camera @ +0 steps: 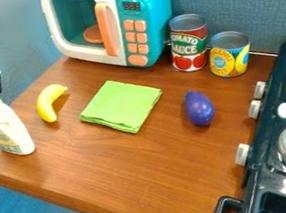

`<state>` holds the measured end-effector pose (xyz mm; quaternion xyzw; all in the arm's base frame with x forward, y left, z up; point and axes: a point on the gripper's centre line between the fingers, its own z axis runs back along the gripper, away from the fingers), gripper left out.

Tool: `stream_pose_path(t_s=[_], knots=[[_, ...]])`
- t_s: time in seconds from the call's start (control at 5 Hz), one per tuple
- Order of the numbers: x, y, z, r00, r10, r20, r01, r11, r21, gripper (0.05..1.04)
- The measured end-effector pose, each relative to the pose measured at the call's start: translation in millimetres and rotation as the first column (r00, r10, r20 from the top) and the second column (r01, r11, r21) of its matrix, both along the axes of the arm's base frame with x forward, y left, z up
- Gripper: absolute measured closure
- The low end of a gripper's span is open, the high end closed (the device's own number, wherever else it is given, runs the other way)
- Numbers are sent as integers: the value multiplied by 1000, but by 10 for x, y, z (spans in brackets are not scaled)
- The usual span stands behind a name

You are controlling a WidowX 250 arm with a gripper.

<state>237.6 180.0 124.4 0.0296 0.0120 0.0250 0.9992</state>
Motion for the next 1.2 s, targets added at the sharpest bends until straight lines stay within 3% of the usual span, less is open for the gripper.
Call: stream_pose_path(t_s=[0.4, 1.0, 1.2], knots=[[15, 47, -180, 1000, 1, -28, -1, 1000, 10, 82], [85, -80, -278, 999, 3, -52, -3, 1000, 12, 82], [101, -89, -343, 998, 7, -67, -6, 1000, 8, 136]])
